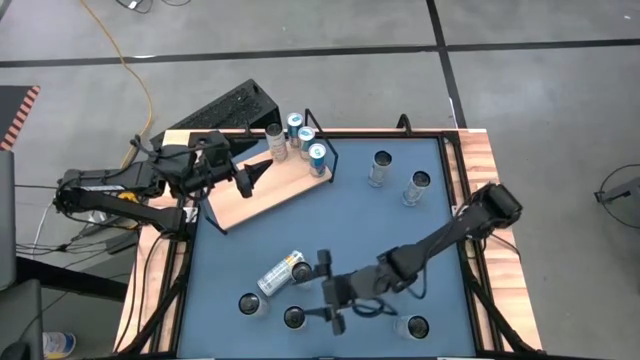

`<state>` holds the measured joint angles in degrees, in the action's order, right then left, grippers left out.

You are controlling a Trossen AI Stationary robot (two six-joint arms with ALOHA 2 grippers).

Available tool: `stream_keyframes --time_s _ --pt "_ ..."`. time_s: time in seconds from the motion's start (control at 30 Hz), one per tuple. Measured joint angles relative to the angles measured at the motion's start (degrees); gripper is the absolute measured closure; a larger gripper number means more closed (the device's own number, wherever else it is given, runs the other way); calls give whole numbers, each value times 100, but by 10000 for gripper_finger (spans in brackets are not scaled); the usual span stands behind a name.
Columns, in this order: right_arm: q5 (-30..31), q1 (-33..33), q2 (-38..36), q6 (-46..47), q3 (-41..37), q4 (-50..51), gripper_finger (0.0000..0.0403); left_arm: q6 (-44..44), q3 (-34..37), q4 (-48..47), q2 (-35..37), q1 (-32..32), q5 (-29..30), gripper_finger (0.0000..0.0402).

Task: Place canned beverage on shelf
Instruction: Put the bottom white and yellow soda can on the shelf aligned with the other white and yellow soda can

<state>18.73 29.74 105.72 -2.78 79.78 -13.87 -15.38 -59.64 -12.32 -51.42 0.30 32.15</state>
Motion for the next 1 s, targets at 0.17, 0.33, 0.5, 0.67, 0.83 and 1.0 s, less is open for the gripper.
stream_keyframes --time_s 0.17,0.33,0.5,0.67,0.83,1.0 --pt "-123 192 670 275 487 31 107 -55 0 -325 -4 0 -70 43" --pt "446 402 1120 684 584 -99 107 -213 2 -363 -5 0 -184 43" --pt "1221 482 1372 738 587 -262 107 -330 2 -352 -16 0 -183 43" --pt "1420 419 1369 1002 589 -106 107 -467 2 -363 -29 0 -183 43" --pt "1139 384 1367 1379 593 -7 107 -482 2 -383 -37 0 -183 42" --pt "976 380 1357 1554 593 104 104 -424 2 -382 -37 0 -183 42"
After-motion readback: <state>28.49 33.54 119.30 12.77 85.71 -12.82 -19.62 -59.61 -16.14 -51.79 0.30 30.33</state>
